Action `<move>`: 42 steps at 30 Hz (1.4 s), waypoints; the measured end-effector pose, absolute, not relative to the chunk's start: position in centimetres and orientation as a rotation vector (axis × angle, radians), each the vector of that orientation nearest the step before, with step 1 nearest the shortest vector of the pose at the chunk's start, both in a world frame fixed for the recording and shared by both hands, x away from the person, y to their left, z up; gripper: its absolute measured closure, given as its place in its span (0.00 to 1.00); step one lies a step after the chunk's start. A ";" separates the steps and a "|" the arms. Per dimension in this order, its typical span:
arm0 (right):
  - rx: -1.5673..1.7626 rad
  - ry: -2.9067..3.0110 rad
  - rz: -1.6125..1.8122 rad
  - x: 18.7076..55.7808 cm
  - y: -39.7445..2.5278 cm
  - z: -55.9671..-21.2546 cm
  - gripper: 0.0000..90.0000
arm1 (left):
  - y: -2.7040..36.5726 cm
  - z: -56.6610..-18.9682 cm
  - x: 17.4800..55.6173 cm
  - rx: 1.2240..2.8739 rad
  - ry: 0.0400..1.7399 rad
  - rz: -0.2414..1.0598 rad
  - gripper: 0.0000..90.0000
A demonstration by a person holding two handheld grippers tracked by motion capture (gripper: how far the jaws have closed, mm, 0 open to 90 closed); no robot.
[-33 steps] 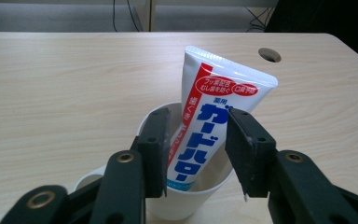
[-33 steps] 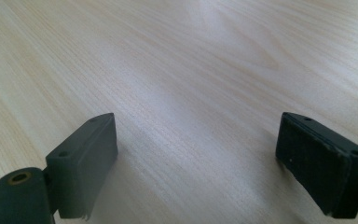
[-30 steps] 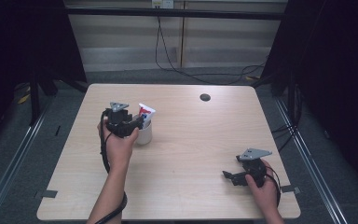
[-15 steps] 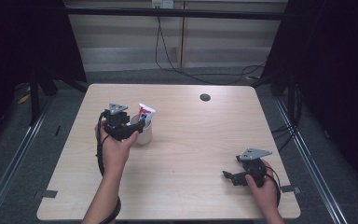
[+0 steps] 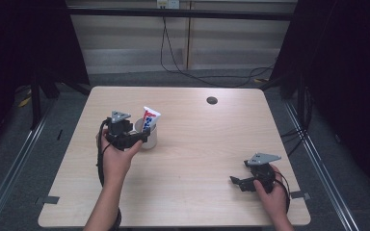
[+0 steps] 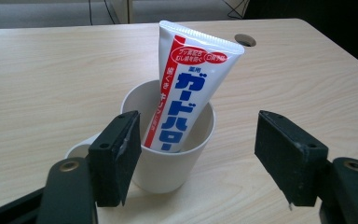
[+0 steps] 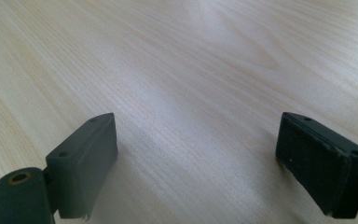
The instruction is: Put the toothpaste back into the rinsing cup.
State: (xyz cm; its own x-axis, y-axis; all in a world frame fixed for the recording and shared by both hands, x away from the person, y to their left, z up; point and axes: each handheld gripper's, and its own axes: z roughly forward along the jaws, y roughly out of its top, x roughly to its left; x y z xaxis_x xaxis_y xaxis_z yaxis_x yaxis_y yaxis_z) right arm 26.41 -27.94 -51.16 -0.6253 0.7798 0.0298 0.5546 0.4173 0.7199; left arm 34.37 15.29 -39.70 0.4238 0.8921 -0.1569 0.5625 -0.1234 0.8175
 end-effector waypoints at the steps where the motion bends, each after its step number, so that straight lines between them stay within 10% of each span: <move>1: 1.154 2.367 1.026 26.4 -27.9 -51.2 0.13 | 15.3 -39.7 34.3 1.807 1.247 0.473 0.34; 42: 1.154 2.367 1.027 26.4 -27.9 -51.2 0.13 | 17.5 -42.9 32.3 1.992 1.174 0.430 0.14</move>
State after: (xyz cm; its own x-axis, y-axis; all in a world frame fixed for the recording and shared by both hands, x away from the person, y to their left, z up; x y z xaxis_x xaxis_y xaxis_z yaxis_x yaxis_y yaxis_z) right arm 26.41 -27.94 -51.16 -0.6255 0.7797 0.0299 0.5547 0.4173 0.7198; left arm 32.30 17.53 -42.91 0.5186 0.8502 -0.0903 0.5904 -0.2797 0.7571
